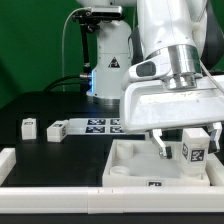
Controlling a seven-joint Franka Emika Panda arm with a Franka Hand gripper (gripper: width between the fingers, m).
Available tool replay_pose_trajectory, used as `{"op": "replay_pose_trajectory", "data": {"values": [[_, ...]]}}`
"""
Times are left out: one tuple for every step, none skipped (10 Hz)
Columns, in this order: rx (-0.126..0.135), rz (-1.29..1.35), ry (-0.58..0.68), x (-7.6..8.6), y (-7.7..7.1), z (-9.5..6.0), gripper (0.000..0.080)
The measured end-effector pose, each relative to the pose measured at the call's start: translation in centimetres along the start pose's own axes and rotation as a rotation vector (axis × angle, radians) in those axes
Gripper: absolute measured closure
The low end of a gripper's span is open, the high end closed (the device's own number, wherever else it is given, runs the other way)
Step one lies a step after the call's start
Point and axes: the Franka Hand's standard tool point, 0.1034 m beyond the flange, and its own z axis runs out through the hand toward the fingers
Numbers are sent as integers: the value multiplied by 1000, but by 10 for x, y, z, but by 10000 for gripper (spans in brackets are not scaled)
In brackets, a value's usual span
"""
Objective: Assemble one leg
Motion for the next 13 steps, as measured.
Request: {"op": "replay_pose_trajectory", "data": {"values": [[0, 0, 0, 0, 0, 0, 151], [0, 0, 0, 0, 0, 0, 150], [0, 0, 0, 0, 0, 0, 150], [0, 0, 0, 0, 0, 0, 150], [0, 0, 0, 0, 0, 0, 150], [1, 0, -3, -1, 0, 0, 150], [6, 29, -61, -4, 1, 1, 150], [6, 56, -73, 7, 3, -3, 150], [32, 105, -206, 6, -6, -5, 150], [48, 103, -309, 10, -9, -8, 150], [58, 109, -372, 11, -8, -7, 150], [84, 112, -506, 6, -10, -10, 150], [108, 114, -608, 7, -12, -11, 150]]}}
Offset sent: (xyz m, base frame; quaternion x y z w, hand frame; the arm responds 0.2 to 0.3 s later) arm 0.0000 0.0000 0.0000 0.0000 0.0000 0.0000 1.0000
